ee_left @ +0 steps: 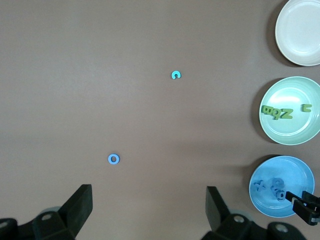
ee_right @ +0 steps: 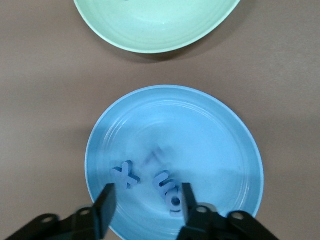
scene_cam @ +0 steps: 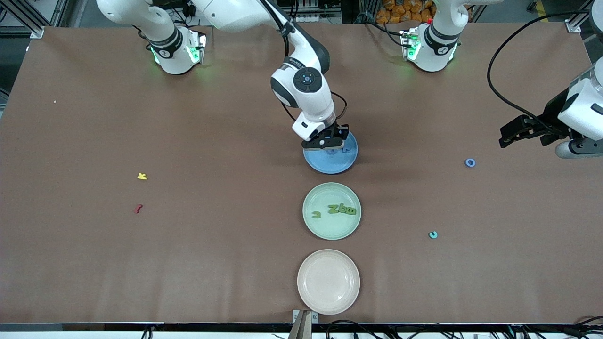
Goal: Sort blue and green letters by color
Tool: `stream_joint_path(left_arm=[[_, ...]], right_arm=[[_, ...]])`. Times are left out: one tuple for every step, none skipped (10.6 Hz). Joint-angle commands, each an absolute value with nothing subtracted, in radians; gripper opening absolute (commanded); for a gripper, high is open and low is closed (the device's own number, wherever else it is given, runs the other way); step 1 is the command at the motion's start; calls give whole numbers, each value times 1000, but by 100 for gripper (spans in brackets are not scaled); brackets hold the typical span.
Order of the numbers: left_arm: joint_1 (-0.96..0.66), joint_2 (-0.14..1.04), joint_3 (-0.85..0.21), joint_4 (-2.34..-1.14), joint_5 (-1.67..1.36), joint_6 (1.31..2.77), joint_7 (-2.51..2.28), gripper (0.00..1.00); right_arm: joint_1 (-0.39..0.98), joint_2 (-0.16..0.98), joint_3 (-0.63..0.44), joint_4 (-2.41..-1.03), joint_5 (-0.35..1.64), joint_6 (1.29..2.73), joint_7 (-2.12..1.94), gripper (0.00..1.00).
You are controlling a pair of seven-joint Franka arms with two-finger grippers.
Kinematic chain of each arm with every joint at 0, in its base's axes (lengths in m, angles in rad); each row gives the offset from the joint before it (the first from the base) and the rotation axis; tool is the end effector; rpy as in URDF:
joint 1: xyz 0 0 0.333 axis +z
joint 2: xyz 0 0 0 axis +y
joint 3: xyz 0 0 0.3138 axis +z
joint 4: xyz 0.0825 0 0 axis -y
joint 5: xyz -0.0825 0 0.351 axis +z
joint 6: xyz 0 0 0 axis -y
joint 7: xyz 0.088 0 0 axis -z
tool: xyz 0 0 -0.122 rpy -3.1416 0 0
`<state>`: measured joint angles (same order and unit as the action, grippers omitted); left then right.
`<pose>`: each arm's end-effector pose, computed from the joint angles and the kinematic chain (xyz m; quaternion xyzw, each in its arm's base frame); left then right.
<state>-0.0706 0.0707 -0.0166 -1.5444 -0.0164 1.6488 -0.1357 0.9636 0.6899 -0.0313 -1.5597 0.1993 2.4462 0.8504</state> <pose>0.5486 -0.0495 0.5881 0.9995 0.0248 0.0158 0.0106 0.4118 0.5644 0.2642 -0.9930 0.0246 -0.0140 0.1150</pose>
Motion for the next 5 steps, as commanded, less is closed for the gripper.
stream_joint_path(left_arm=[[-67,77,-14,-1525,-34,1635,-106,100],[-67,77,-14,-1525,-32,1635,-106,100],[-67,77,-14,-1525,-34,1635,-106,100],[-67,77,-12,-1522,-34,1635,-107,100],[-66,77,-12,-1514,-32,1635,-106,100]], right_arm=[[959,687,-41,-1549,204,2404,867,100],[951,672,-44,-1546,196,2357,862,100],[919,663,-46,-1546,183,2318,839,100],[875,646,-46,-1549,164,2287,795,100],[826,623,-46,-1551,161,2246,741,100]])
